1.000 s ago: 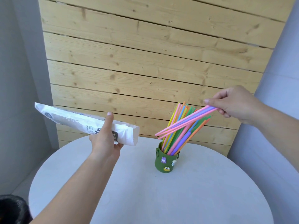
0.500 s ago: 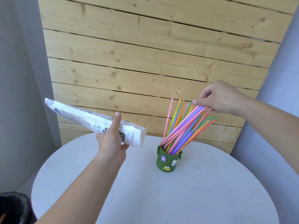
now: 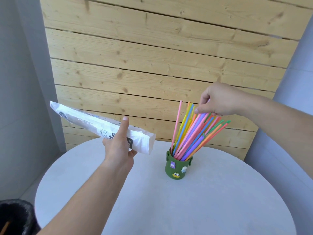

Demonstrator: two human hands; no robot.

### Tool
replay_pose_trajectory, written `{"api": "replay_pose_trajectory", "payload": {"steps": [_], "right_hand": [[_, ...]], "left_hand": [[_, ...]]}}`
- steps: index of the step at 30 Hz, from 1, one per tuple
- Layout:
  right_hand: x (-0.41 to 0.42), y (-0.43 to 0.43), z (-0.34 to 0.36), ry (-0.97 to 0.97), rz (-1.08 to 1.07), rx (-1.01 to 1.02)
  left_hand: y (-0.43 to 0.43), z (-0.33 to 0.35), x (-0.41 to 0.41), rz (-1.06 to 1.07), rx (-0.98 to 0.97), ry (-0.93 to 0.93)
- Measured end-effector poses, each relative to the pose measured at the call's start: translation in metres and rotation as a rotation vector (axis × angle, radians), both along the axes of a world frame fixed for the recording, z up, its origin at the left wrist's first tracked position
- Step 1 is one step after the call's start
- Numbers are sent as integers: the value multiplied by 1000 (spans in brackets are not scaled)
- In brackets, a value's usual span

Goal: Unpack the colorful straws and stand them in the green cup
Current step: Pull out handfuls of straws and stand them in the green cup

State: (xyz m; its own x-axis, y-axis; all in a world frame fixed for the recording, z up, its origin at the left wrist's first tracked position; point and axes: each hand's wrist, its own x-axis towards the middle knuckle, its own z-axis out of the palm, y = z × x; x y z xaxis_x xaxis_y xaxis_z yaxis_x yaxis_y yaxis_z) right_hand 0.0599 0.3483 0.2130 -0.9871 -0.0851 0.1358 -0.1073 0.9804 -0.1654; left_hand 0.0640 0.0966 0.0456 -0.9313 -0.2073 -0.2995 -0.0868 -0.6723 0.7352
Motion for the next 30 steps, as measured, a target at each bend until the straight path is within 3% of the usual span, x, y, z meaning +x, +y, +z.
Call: {"api": "replay_pose_trajectory", "payload": {"steps": [12,17,22,30], "right_hand": [[-15,-36,-43,-67,125,144],[-14,-35,-50,-14,130,217],[-19,-28,-54,142,131,438],[-16,-15,-55,298,192,506]], "left_hand": [[-1,1,2,-18,-11,14],[0,1,2,-17,-12,17],[1,0,2,-22,-9,26],[1,0,0,-12,-13,11]]}}
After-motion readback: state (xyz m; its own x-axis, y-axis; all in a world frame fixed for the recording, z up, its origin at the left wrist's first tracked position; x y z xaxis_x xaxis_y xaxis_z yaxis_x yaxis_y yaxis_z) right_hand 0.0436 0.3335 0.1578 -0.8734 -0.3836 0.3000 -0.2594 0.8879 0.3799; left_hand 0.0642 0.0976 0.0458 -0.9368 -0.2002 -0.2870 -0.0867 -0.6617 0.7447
